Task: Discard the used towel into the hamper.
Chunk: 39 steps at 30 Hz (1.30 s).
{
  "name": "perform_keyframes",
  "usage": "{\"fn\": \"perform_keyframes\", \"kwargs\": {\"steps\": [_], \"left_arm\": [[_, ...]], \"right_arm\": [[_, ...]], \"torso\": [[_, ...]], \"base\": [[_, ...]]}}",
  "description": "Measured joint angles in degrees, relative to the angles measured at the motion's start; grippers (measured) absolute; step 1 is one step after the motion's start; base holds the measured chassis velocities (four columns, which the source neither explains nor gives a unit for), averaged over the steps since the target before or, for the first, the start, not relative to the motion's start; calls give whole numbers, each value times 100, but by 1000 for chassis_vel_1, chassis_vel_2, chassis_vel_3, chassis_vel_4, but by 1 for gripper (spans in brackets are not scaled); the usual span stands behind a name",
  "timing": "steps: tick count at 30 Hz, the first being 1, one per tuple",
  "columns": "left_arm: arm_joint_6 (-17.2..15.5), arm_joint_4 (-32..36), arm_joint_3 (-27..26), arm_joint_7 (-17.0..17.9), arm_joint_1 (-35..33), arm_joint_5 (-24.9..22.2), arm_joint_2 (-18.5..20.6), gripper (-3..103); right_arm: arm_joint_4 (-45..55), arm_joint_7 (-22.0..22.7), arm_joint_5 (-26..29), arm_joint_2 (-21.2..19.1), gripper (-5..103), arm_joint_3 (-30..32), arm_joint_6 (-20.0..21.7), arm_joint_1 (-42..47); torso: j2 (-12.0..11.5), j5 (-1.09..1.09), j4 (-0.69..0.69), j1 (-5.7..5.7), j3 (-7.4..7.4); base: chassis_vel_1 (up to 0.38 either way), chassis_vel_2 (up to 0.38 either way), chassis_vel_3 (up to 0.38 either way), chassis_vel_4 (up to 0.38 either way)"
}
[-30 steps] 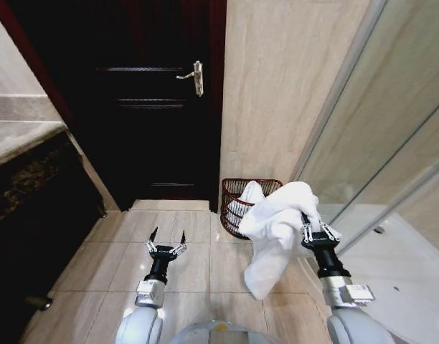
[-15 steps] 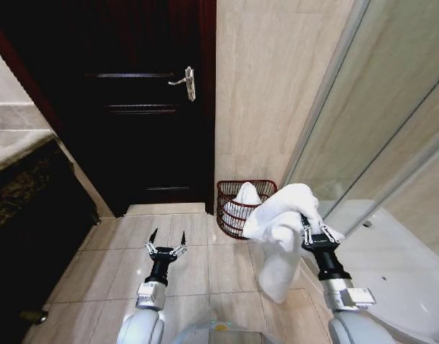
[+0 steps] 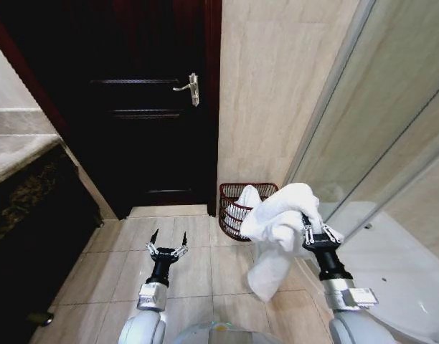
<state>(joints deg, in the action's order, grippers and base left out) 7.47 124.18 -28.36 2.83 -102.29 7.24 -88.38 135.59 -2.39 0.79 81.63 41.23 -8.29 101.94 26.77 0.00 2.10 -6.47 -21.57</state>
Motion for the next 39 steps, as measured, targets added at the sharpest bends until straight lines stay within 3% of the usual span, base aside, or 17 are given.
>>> {"fn": "perform_keyframes", "kwargs": {"steps": [7, 31, 35, 39], "left_arm": [[300, -125, 12, 36, 46, -91, 64, 100], [358, -284, -49, 0, 184, -289, 203, 100], [358, -287, -29, 17, 195, -388, 184, 100], [334, -197, -71, 173, 145, -534, 170, 100]], "right_arm": [[-15, 20, 29, 48, 14, 4, 1, -19], [32, 78, -104, 237, 14, -83, 6, -49], [203, 252, 25, 227, 14, -95, 214, -55], [496, 562, 568, 2, 14, -38, 878, -375]], "torso": [[120, -2, 0, -49, -68], [84, 0, 1, -40, -44], [78, 0, 0, -38, -41], [75, 0, 0, -34, -36]], "base": [[0, 0, 0, 0], [-98, 96, 91, -91], [-33, 31, 41, -24], [0, 0, 0, 0]]}}
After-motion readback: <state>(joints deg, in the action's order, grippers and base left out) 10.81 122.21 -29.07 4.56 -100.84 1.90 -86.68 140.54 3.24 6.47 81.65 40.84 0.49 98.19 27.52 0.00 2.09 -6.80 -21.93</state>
